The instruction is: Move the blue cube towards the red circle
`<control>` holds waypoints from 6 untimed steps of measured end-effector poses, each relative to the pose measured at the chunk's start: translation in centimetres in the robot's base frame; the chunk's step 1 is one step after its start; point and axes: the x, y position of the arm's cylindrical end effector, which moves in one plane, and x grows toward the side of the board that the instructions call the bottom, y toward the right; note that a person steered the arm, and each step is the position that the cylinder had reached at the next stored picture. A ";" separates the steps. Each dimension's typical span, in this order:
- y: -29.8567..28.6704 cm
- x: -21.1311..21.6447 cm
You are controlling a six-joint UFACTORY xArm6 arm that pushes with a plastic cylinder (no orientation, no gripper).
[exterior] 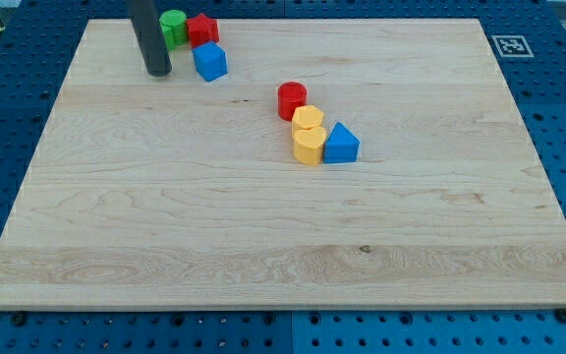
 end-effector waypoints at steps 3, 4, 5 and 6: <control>21.5 -0.9; 22.4 -0.9; 18.7 -1.2; 16.4 -0.7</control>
